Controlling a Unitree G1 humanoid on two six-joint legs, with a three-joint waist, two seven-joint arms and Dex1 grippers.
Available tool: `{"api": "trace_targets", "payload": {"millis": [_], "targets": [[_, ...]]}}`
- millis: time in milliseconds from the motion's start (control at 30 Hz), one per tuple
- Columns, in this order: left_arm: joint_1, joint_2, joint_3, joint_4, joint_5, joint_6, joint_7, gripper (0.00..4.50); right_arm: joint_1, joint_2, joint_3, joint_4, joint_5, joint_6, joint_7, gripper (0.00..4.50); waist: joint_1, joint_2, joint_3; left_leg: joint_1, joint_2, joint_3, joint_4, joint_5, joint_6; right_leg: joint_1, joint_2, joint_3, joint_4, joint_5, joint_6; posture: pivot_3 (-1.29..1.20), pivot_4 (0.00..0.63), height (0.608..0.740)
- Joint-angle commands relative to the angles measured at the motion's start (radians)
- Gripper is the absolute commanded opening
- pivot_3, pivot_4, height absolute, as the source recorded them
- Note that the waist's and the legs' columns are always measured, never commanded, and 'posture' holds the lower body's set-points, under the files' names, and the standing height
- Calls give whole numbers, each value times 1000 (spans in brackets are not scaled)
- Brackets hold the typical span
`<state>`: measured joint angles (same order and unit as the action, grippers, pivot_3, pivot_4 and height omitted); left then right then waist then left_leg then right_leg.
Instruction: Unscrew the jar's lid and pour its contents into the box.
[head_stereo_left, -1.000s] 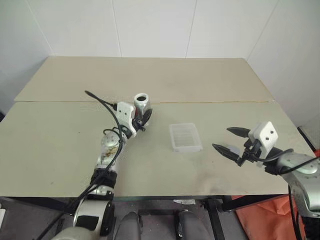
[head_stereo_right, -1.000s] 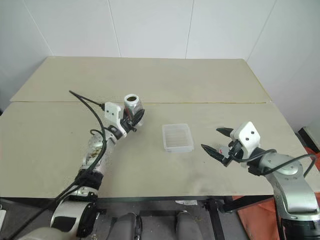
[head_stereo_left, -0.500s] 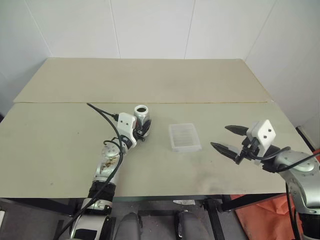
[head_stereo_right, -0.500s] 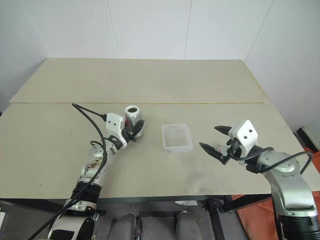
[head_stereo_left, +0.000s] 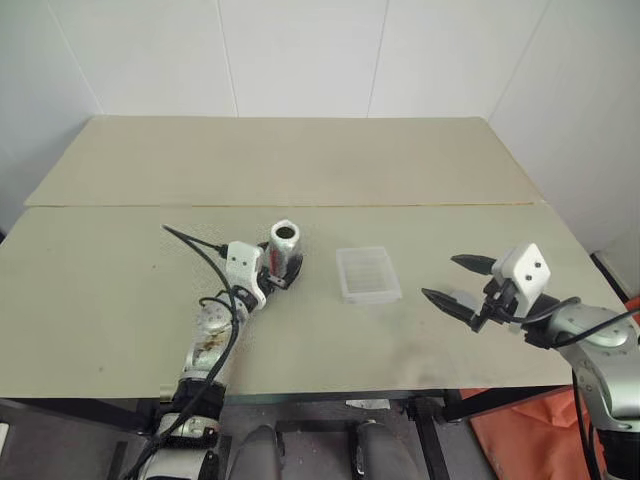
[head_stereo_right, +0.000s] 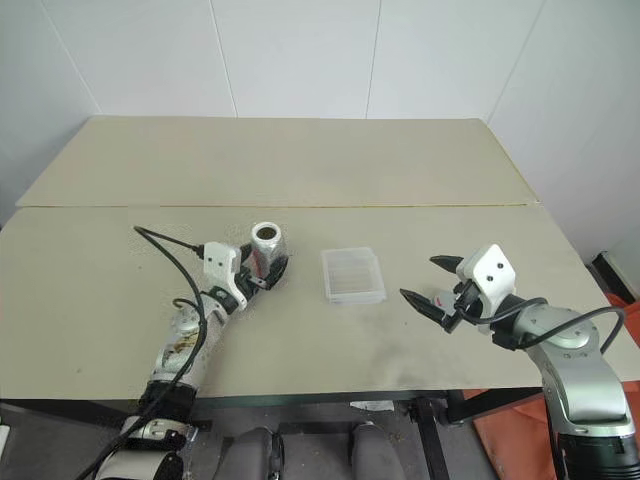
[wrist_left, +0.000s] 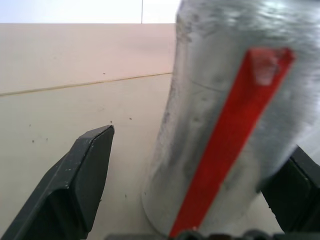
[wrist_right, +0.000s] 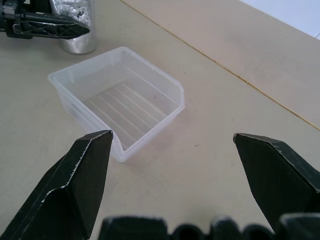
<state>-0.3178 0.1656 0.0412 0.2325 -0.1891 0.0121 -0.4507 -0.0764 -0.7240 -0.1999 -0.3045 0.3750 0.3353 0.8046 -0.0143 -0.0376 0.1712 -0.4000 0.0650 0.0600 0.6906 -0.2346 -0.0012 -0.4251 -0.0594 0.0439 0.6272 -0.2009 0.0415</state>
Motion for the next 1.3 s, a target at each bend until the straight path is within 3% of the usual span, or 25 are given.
{"api": "trace_targets", "payload": {"millis": [33,333,433,600,767,1033,1300], "targets": [[73,22,12,-177,-33,46,1,4447,-13,-2,-9,-14,1,-30,5,4500,-1,0,0,0,0,0,0,0,0,0,0,0,0,0,0,0,150,740],[312,192,73,-429,-183,126,-183,4447,-64,-4,30,54,-10,-54,46,4500,-3,0,0,1,1,1,-1,0,0,-1,0,0,0,-5,-7,0,150,740],[376,289,157,-517,-275,134,-280,4447,-82,-25,18,80,-2,-63,76,4500,-1,0,0,0,2,1,-1,0,0,-3,0,0,0,-5,-7,0,150,740],[456,467,320,-602,-449,166,-462,4447,-58,-116,-69,110,78,-81,235,4500,4,1,0,0,2,2,-6,0,0,-5,-1,0,-1,-7,-9,0,150,740],[542,619,457,-606,-497,166,-629,4447,-22,-243,-157,160,124,-136,433,4500,2,1,0,0,2,3,-11,0,0,-7,-1,0,-3,-9,-10,0,150,740],[639,675,622,-669,-599,238,-698,4447,-27,-322,-222,190,178,-121,551,4500,0,1,0,0,3,5,-14,0,0,-11,0,0,0,-11,-12,0,150,740],[668,656,664,-706,-599,261,-672,4447,-53,-324,-178,199,175,-123,568,4500,0,1,0,0,4,5,-14,0,0,-11,0,0,0,-11,-12,0,150,740]]}}
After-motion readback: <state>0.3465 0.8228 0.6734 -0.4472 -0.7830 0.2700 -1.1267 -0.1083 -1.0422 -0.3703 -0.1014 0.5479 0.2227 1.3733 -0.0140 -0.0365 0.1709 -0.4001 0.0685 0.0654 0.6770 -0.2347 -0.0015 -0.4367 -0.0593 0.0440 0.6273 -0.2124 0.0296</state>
